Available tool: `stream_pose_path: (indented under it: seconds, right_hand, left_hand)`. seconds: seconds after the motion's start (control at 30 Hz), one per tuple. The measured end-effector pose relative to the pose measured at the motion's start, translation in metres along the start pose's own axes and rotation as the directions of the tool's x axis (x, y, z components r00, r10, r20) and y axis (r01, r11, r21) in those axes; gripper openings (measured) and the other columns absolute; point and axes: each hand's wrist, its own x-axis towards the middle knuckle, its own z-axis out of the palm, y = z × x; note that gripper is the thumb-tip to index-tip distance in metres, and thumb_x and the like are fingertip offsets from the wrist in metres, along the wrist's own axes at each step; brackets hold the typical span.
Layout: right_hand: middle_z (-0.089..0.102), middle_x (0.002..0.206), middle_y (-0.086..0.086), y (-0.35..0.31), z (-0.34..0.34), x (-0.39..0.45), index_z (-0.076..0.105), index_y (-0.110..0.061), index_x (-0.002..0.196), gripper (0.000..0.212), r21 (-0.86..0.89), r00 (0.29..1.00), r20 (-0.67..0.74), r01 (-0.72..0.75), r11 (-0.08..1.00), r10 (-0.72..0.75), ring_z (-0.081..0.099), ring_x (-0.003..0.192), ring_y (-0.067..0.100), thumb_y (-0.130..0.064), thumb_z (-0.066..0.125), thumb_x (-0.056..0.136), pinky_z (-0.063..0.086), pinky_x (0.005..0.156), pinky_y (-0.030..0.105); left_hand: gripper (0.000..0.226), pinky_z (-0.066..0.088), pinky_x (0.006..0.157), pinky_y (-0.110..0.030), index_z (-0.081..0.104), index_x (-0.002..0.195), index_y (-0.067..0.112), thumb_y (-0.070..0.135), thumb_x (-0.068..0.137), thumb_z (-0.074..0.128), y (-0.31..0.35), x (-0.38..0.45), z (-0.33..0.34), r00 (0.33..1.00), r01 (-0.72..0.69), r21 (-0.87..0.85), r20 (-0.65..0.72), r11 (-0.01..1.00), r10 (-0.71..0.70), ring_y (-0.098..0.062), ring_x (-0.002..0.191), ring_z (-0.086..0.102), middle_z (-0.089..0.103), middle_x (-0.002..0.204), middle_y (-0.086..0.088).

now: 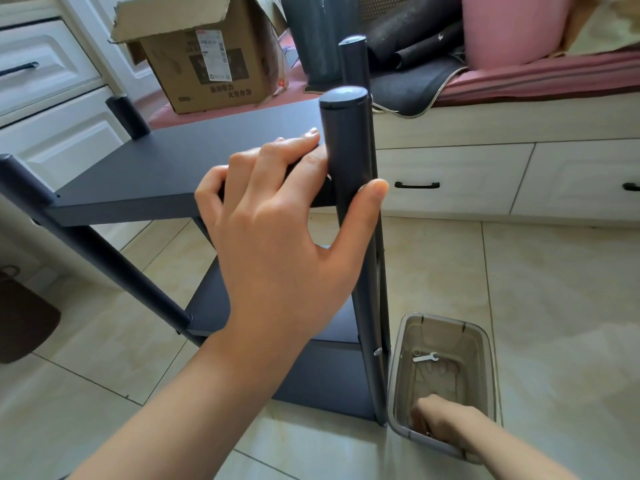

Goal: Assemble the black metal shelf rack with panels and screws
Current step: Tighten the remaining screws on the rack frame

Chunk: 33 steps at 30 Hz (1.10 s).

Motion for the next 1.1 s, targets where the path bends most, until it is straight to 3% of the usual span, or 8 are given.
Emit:
stream_pose_path:
  seconds: [0.13, 0.27, 0.4, 0.5, 0.6, 0.7, 0.83, 1.1]
  right_hand:
    - [0.063, 0.11, 0.024, -0.001, 0.007, 0.001, 0.063, -0.001, 0.091, 0.021, 0.039, 0.997, -0.078, -0.018, 0.999, 0.021, 0.049, 0.082, 0.02, -0.003, 0.046, 0.08, 0.035, 0.07, 0.03]
    - [0.055, 0.121, 0.017, 0.001, 0.008, -0.002, 0.059, -0.006, 0.107, 0.02, 0.036, 0.983, -0.182, 0.027, 0.999, -0.02, 0.057, 0.107, 0.028, -0.01, 0.044, 0.095, 0.04, 0.083, 0.031]
    - [0.059, 0.107, 0.008, 0.004, -0.009, -0.015, 0.047, -0.019, 0.093, 0.006, 0.097, 0.929, -0.366, 0.091, 0.991, -0.049, 0.056, 0.093, 0.021, -0.014, 0.047, 0.095, 0.038, 0.072, 0.027]
    - [0.065, 0.099, -0.001, 0.001, -0.04, -0.041, 0.057, -0.019, 0.095, 0.008, 0.225, 0.788, -0.615, 0.207, 0.952, -0.026, 0.061, 0.089, 0.011, -0.015, 0.063, 0.094, 0.045, 0.074, 0.019]
    - [0.07, 0.09, -0.003, -0.016, -0.079, -0.084, 0.067, -0.015, 0.097, 0.007, 0.383, 0.538, -0.833, 0.392, 0.836, 0.13, 0.066, 0.082, 0.008, -0.015, 0.069, 0.09, 0.052, 0.075, 0.019]
    - [0.072, 0.081, 0.004, -0.047, -0.112, -0.137, 0.062, -0.013, 0.093, 0.003, 0.486, 0.401, -0.873, 0.69, 0.537, 0.276, 0.071, 0.076, 0.014, -0.013, 0.061, 0.096, 0.059, 0.071, 0.03]
    - [0.075, 0.087, 0.01, -0.104, -0.138, -0.187, 0.051, -0.009, 0.103, 0.011, 0.441, 0.391, -0.882, 0.881, 0.168, 0.264, 0.074, 0.082, 0.02, -0.017, 0.045, 0.104, 0.06, 0.074, 0.029]
    - [0.058, 0.057, 0.013, -0.168, -0.145, -0.199, 0.042, -0.003, 0.109, 0.025, 0.506, 0.488, -0.843, 0.862, 0.026, 0.229, 0.057, 0.05, 0.023, -0.026, 0.032, 0.109, 0.05, 0.059, 0.039]
  left_hand:
    - [0.052, 0.027, 0.104, -0.038, 0.075, 0.111, 0.02, 0.059, 0.094, 0.046, 0.001, 0.0, -0.001, 1.0, 0.013, -0.009, 0.016, 1.0, -0.012, -0.02, 0.114, 0.057, 0.067, 0.119, 0.005]
    - [0.051, 0.027, 0.106, -0.039, 0.075, 0.112, 0.022, 0.06, 0.093, 0.045, 0.003, 0.0, -0.003, 0.999, 0.028, -0.016, 0.035, 0.999, -0.027, -0.017, 0.116, 0.056, 0.067, 0.12, 0.008]
    - [0.051, 0.027, 0.107, -0.039, 0.075, 0.113, 0.024, 0.06, 0.091, 0.046, 0.003, 0.001, -0.004, 0.998, 0.035, -0.02, 0.051, 0.999, -0.034, -0.017, 0.118, 0.056, 0.067, 0.121, 0.009]
    - [0.053, 0.026, 0.106, -0.037, 0.074, 0.114, 0.024, 0.061, 0.091, 0.045, 0.003, 0.001, -0.004, 0.998, 0.037, -0.012, 0.059, 0.999, -0.036, -0.016, 0.12, 0.056, 0.067, 0.122, 0.008]
    - [0.054, 0.026, 0.105, -0.036, 0.073, 0.117, 0.025, 0.063, 0.091, 0.044, 0.001, 0.002, -0.005, 0.997, 0.023, 0.002, 0.068, 1.0, -0.024, -0.015, 0.122, 0.054, 0.067, 0.124, 0.008]
    - [0.055, 0.027, 0.105, -0.038, 0.072, 0.12, 0.026, 0.064, 0.093, 0.043, 0.001, 0.001, -0.006, 0.996, 0.018, 0.005, 0.087, 1.0, -0.018, -0.016, 0.123, 0.053, 0.066, 0.127, 0.007]
    - [0.056, 0.027, 0.105, -0.037, 0.07, 0.123, 0.026, 0.064, 0.093, 0.042, 0.001, 0.0, -0.009, 0.996, 0.017, 0.002, 0.091, 1.0, -0.018, -0.017, 0.125, 0.053, 0.066, 0.128, 0.006]
    - [0.061, 0.024, 0.107, -0.036, 0.066, 0.129, 0.032, 0.069, 0.093, 0.033, 0.004, 0.001, -0.018, 0.986, 0.035, 0.073, 0.162, 0.997, -0.046, -0.015, 0.134, 0.047, 0.061, 0.138, 0.01]
